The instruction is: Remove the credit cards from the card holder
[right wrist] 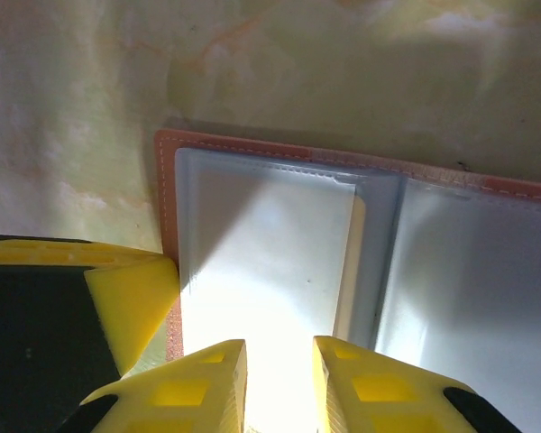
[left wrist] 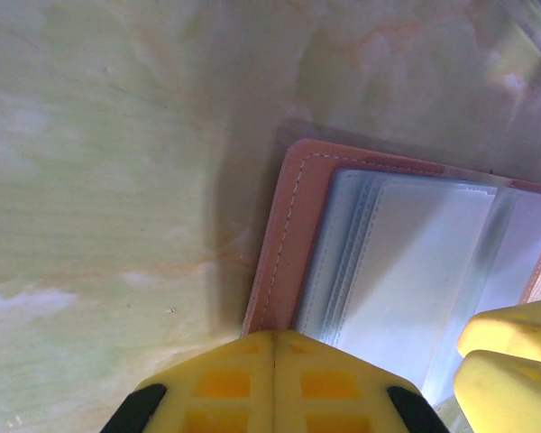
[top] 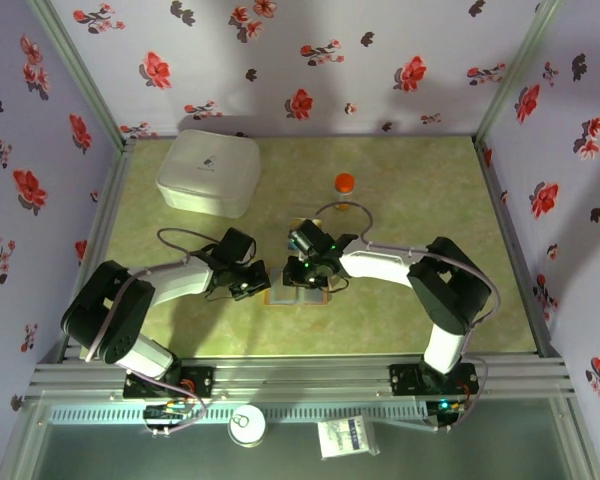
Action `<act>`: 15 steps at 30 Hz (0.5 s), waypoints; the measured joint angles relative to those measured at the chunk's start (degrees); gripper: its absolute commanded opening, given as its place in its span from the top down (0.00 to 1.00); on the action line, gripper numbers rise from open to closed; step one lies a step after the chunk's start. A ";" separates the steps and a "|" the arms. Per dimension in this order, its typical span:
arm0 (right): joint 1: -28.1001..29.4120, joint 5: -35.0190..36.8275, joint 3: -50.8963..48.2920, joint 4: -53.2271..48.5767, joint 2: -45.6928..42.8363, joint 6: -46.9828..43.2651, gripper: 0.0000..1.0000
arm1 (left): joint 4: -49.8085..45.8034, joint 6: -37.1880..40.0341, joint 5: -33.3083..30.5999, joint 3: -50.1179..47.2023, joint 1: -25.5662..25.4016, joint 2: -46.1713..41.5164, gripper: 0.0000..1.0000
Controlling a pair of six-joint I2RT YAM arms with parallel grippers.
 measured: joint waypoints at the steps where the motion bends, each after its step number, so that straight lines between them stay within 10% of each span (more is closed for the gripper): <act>1: 0.00 0.00 0.09 -0.24 0.04 -0.15 0.75 | -0.02 0.00 0.00 0.00 0.00 0.00 0.97; 15: 0.00 -0.17 0.87 -0.74 1.70 -1.09 0.77 | 0.00 0.00 -0.04 0.00 0.00 0.28 0.98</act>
